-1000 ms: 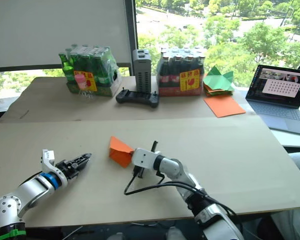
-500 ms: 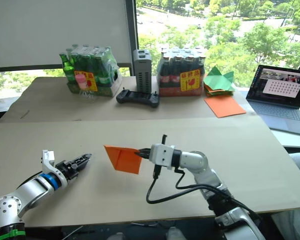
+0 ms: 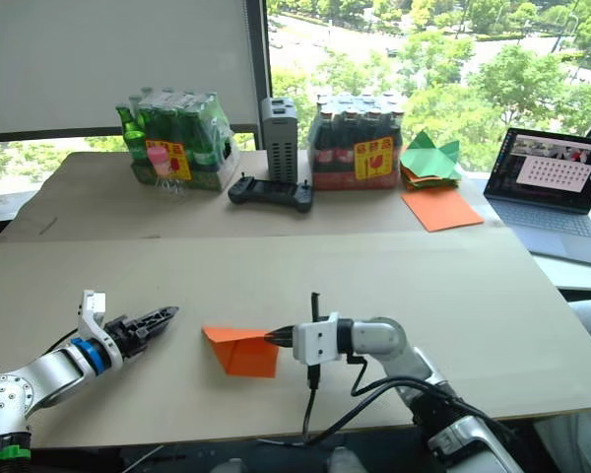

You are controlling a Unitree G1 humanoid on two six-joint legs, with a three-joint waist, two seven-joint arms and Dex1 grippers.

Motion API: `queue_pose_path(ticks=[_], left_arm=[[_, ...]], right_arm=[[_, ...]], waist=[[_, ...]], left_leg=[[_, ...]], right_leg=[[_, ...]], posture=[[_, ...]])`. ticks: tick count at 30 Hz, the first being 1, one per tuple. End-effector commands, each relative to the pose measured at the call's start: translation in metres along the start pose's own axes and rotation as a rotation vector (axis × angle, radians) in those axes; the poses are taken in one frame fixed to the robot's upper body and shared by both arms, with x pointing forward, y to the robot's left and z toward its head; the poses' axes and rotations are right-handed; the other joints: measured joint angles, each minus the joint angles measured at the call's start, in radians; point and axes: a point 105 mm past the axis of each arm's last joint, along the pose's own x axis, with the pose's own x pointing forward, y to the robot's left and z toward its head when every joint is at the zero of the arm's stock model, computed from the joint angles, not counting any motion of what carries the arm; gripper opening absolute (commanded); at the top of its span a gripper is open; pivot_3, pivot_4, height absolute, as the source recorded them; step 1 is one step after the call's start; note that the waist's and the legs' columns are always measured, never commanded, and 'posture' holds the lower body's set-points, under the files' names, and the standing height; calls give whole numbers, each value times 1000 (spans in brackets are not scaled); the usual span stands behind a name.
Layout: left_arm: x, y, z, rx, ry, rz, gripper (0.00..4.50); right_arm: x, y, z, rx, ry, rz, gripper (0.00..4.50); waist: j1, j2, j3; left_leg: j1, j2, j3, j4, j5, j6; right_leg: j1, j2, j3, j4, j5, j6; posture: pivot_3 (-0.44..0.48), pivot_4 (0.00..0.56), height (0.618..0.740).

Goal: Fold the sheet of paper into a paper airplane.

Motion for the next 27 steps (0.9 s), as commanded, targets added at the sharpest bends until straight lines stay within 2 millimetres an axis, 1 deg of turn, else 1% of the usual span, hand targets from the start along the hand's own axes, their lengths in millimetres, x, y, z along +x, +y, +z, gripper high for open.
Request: queue_pose_path(ticks=[1, 2, 3, 4, 5, 8, 11, 13, 16, 20, 22, 27], left_arm=[[-1, -18, 15, 153, -23, -65, 1269], [-1, -21, 19, 177, -29, -74, 1046], [0, -24, 21, 197, -33, -87, 612], [1, -28, 24, 219, -35, -102, 366], [3, -32, 25, 247, -31, -113, 26], [9, -52, 24, 334, -1, -178, 26], [16, -68, 14, 423, 61, -245, 26], [20, -75, 7, 474, 101, -279, 26], [26, -80, -6, 543, 171, -323, 26], [32, -72, -27, 621, 268, -348, 26], [34, -62, -36, 640, 312, -342, 26], [36, -46, -48, 683, 381, -339, 26]], right_arm=[[2, -7, 7, -56, -32, -18, 0], [2, -7, 7, -55, -33, -18, 0], [2, -7, 7, -55, -33, -17, 0], [2, -6, 6, -55, -33, -17, 0], [2, -6, 6, -56, -33, -17, 0], [2, -6, 7, -53, -34, -17, 0], [2, -6, 7, -52, -32, -18, 0], [2, -7, 6, -51, -31, -18, 0], [3, -7, 6, -46, -29, -21, 0], [4, -8, 6, -44, -29, -27, 0], [4, -8, 6, -44, -28, -30, 0], [3, -7, 8, -44, -31, -36, 0]], waist=[[1, 0, 0], [1, 0, 0], [1, 0, 0], [2, 0, 0], [2, 0, 0], [1, 0, 0], [1, 0, 0], [0, 0, 0], [-2, 0, 0], [-2, 0, 0], [-1, 0, 0], [-1, 0, 0]], left_leg=[[0, 0, 0, 0, 0, 0], [0, 0, 0, 0, 0, 0], [0, 0, 0, 0, 0, 0], [0, 0, 0, 0, 0, 0], [0, 0, 0, 0, 0, 0], [-1, 0, 0, 0, 0, 0], [-1, 0, 0, 0, 0, 0], [-1, 0, 0, 0, 0, 0], [-1, 0, 0, 0, 0, 0], [-1, 0, 0, 0, 0, 0], [-1, 0, 0, 0, 0, 0], [-1, 0, 0, 0, 0, 0]], right_leg=[[0, 0, 0, 0, 0, 0], [0, 0, 0, 0, 0, 0], [0, 0, 0, 0, 0, 0], [0, 0, 0, 0, 0, 0], [0, 0, 0, 0, 0, 0], [0, 0, 0, -1, 0, 0], [0, 0, 0, -1, 0, 0], [0, 0, 0, -1, 0, 0], [0, 0, 0, 0, 0, 0], [0, 0, 0, 0, 0, 0], [0, 0, 0, -1, 0, 0], [0, 0, 0, 0, 0, 0]], posture=[[0, 150, 740], [0, 150, 740], [0, 150, 740], [0, 150, 740], [0, 150, 740], [0, 150, 740], [0, 150, 740], [0, 150, 740], [0, 150, 740], [0, 150, 740], [0, 150, 740], [0, 150, 740]])
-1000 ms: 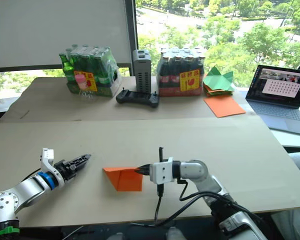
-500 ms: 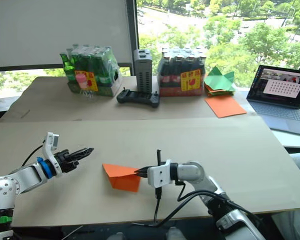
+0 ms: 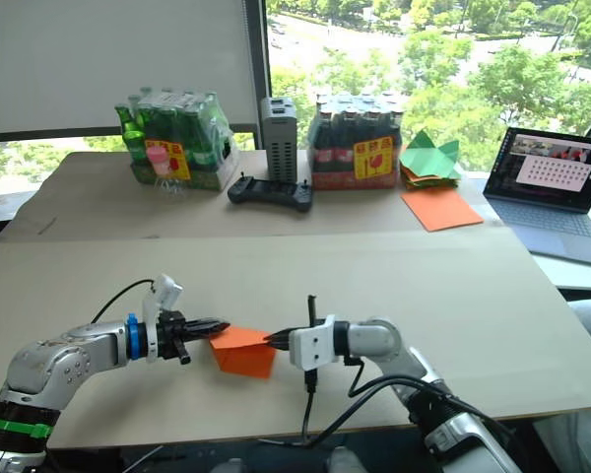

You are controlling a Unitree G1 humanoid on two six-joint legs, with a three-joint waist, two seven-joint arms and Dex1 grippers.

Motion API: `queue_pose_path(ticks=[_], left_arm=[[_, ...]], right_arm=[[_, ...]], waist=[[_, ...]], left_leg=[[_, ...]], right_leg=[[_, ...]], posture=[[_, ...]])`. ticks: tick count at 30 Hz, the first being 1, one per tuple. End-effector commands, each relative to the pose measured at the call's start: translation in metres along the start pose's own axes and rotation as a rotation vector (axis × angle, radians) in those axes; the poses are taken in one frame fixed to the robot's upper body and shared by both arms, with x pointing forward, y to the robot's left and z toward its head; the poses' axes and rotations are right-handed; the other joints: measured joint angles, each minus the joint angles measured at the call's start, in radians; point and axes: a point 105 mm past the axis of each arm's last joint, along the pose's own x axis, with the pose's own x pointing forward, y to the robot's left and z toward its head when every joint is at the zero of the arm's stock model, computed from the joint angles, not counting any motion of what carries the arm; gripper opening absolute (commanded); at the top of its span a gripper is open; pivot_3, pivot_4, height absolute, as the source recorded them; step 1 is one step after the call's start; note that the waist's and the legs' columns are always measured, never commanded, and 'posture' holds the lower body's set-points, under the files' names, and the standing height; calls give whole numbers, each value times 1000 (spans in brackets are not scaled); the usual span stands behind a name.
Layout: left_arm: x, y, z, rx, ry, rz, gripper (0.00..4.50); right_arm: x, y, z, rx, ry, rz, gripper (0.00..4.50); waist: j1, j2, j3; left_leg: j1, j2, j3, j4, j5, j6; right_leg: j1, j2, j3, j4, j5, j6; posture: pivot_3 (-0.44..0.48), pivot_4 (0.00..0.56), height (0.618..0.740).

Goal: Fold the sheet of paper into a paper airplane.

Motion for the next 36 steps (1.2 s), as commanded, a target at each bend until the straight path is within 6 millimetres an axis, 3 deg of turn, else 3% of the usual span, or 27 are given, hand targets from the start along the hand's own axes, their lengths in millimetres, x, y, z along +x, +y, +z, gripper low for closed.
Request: queue_pose_path(ticks=[1, 9, 14, 19, 25, 36], left_arm=[[-2, 3, -2, 57, 26, -6, 26], [1, 20, -15, 54, 72, 31, 26], [6, 17, -18, 48, 73, 16, 0], [7, 16, -18, 38, 73, 13, 0], [7, 18, -19, 22, 73, 16, 0], [10, 22, -19, 11, 84, 18, 0]], right_arm=[[0, -8, 11, -27, -36, -39, 0], [-2, -2, 11, -38, -28, -12, 0], [-8, 15, 4, -27, 15, 73, 1519], [-11, 11, 8, -24, 7, 28, 3324], [-17, 0, 19, -38, -15, -45, 3324], [-16, 6, 25, -48, -17, -58, 3324]], waist=[[1, 0, 0], [3, 0, 0], [5, 0, 0], [3, 1, 0], [4, 1, 0], [4, 1, 0]], left_leg=[[0, 0, 0, 0, 0, 0], [0, 0, 0, 0, 0, 0], [1, 0, 0, 0, 0, 0], [2, 0, 0, 0, 0, 0], [2, 0, 0, 0, 0, 0], [3, 0, 0, 0, 0, 0]], right_leg=[[0, 0, 0, 0, 0, 0], [1, 0, 0, 0, 0, 0], [2, 0, 0, 0, 0, 0], [2, 0, 0, 1, 0, 0], [2, 0, 0, 1, 0, 0], [3, 0, 0, 1, 0, 0]], posture=[[0, 150, 740], [0, 150, 740], [0, 150, 740], [0, 150, 740], [0, 150, 740], [0, 150, 740]])
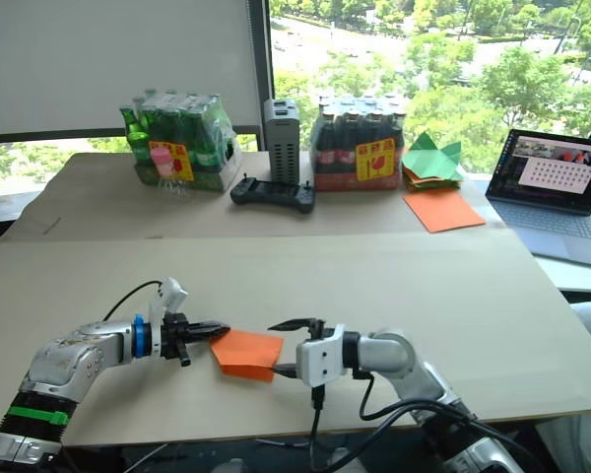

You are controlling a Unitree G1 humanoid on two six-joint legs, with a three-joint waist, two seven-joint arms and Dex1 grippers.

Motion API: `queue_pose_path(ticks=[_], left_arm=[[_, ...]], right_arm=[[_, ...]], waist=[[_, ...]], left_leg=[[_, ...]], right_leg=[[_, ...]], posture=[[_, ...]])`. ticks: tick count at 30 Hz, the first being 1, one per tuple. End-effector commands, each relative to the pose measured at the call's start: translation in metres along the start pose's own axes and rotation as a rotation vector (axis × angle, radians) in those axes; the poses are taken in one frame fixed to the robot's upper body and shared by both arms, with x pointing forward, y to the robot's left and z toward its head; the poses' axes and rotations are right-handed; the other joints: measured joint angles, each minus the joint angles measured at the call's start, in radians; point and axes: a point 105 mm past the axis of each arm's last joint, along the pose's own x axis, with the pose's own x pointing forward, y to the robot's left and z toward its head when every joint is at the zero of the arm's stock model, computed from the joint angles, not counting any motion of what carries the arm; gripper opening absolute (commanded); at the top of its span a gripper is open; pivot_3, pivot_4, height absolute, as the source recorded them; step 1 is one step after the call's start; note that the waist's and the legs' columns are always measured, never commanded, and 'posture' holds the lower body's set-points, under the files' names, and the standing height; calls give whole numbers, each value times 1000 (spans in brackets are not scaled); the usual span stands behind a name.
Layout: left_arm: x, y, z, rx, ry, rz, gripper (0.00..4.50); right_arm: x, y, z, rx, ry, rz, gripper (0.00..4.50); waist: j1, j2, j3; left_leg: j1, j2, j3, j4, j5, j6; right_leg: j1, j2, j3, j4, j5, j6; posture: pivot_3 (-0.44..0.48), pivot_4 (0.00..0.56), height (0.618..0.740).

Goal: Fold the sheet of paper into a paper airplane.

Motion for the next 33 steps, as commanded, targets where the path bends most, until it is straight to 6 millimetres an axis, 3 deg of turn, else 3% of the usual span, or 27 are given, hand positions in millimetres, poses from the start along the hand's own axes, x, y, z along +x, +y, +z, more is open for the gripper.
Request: queue_pose_path(ticks=[1, 22, 25, 32, 33], left_arm=[[3, 6, -17, -39, 68, 33, 0], [3, 5, -20, -58, 71, 36, 0], [2, 5, -21, -61, 71, 40, 0], [2, 5, -21, -67, 70, 44, 0], [2, 6, -21, -67, 70, 45, 0]], right_arm=[[-2, -4, 9, -39, -30, -23, 3324], [5, -4, 9, -72, -47, -41, 3324], [6, -4, 10, -80, -58, -33, 2555], [5, 1, 12, -74, -74, -10, 114], [5, 2, 12, -69, -74, -4, 17]], waist=[[0, 0, 0], [0, 0, 0], [0, 0, 0], [-1, 0, 0], [-1, 0, 0]], left_leg=[[0, 0, 0, 0, 0, 0], [1, 0, 0, 0, 0, 0], [1, 0, 0, 0, 0, 0], [1, 0, 0, 0, 0, 0], [1, 0, 0, 0, 0, 0]], right_leg=[[0, 0, 0, 0, 0, 0], [0, 0, 0, 0, 0, 0], [0, 0, 0, 1, 0, 0], [0, 0, 0, 1, 0, 0], [0, 0, 0, 1, 0, 0]], posture=[[0, 150, 740], [0, 150, 740], [0, 150, 740], [0, 150, 740], [0, 150, 740]])
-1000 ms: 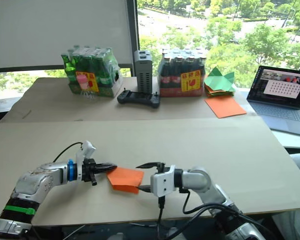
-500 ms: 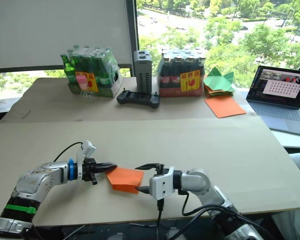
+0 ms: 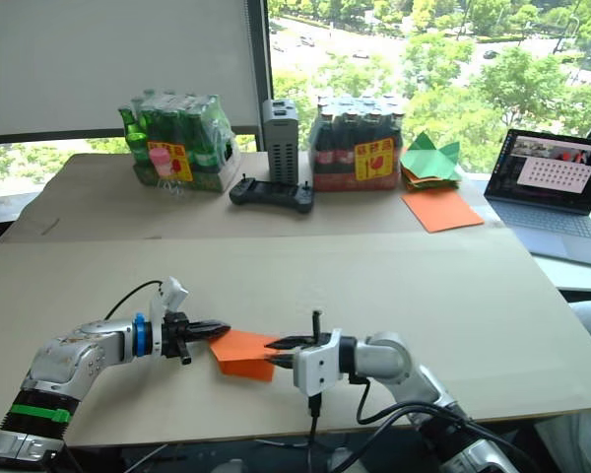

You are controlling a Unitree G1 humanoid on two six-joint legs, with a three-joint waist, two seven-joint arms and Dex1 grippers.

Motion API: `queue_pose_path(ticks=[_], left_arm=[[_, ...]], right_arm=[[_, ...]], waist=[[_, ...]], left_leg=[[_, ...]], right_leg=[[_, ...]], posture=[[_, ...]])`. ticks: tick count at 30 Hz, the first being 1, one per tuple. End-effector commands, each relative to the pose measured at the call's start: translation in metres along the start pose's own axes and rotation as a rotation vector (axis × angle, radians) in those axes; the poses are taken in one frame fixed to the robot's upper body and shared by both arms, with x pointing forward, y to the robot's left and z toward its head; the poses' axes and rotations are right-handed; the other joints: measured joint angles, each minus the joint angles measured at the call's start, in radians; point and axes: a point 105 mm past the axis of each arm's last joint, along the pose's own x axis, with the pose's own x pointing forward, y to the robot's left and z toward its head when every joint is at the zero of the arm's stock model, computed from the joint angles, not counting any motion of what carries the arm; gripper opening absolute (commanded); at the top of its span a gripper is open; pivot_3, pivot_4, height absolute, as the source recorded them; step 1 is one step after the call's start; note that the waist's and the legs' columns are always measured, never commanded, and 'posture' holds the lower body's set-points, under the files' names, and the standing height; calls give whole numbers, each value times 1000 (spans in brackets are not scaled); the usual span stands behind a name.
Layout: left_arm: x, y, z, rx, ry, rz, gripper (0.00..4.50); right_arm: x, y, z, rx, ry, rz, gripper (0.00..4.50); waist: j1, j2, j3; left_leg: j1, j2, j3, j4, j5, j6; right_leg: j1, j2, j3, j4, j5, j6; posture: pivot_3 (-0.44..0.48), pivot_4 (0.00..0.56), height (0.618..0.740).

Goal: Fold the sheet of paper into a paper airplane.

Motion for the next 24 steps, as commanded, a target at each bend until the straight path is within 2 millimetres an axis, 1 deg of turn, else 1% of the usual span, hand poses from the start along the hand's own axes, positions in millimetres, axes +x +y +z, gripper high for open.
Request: queue_pose_path(ticks=[1, 6, 9, 12, 15, 19, 24], left_arm=[[1, 5, -22, -50, 72, 41, 0], [1, 4, -23, -51, 77, 39, 0], [1, 4, -23, -53, 76, 39, 0], [1, 4, -23, -54, 75, 38, 0], [2, 4, -23, -53, 75, 37, 0], [2, 4, -24, -53, 75, 37, 0], [2, 4, -24, -50, 75, 38, 0]], right_arm=[[0, -4, 11, -24, -51, 1, 17], [0, -3, 6, 67, -36, 7, 17], [-1, -13, 1, 217, -20, -49, 17], [-2, -17, -2, 314, -2, -56, 17], [-3, -24, -8, 485, 8, -94, 17], [-5, -25, -15, 724, 34, -113, 17], [-3, -25, -16, 885, 44, -115, 17]], waist=[[0, 0, 0], [0, 0, 0], [0, 0, 0], [0, 0, 0], [0, 0, 0], [0, 0, 0], [0, 0, 0]], left_leg=[[0, 0, 0, 0, 0, 0], [0, 0, 0, 0, 0, 0], [0, 0, 0, 0, 0, 0], [0, 0, 0, 0, 0, 0], [0, 0, 0, 0, 0, 0], [0, 0, 0, 0, 0, 0], [0, 0, 0, 0, 0, 0]], right_leg=[[0, 0, 0, 0, 0, 0], [0, 0, 0, 0, 0, 0], [0, 0, 0, 0, 0, 0], [0, 0, 0, 1, 0, 0], [0, 0, 0, 0, 0, 0], [0, 0, 0, 0, 0, 0], [0, 0, 0, 0, 0, 0]], posture=[[0, 150, 740], [0, 150, 740], [0, 150, 740], [0, 150, 740], [0, 150, 740], [0, 150, 740], [0, 150, 740]])
